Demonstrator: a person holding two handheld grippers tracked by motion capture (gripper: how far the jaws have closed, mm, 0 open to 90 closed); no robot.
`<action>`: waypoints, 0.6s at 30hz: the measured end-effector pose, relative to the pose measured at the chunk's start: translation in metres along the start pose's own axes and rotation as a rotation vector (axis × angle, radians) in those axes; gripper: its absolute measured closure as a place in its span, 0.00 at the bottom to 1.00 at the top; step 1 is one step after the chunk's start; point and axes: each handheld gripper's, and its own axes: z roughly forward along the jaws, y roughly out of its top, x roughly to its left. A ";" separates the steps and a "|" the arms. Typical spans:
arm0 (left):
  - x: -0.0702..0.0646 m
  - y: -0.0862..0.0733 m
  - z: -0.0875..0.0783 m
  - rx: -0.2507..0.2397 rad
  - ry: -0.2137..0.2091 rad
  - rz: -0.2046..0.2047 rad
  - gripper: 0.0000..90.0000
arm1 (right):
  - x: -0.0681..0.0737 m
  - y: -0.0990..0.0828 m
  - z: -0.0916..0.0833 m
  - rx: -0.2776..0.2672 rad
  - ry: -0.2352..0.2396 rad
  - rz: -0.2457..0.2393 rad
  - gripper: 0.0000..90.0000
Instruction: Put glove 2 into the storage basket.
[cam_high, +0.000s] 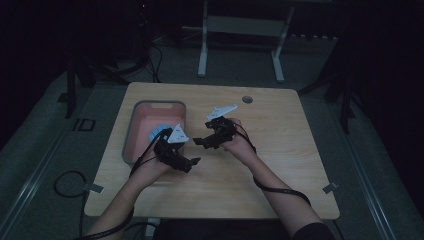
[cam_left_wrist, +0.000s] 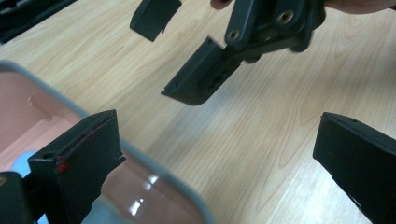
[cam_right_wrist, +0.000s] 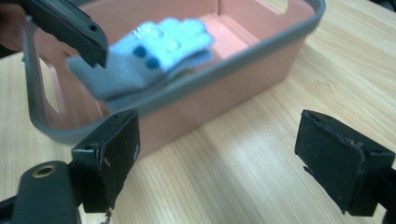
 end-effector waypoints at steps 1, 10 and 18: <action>-0.002 0.001 0.002 -0.002 0.001 0.003 0.01 | -0.001 -0.002 -0.001 0.004 -0.002 0.003 0.16; -0.022 0.003 0.016 -0.014 -0.055 0.028 0.01 | -0.009 -0.029 -0.006 0.015 0.009 0.039 0.16; -0.031 -0.001 0.032 0.003 -0.064 0.033 0.01 | -0.014 -0.045 -0.013 0.013 -0.022 0.063 0.16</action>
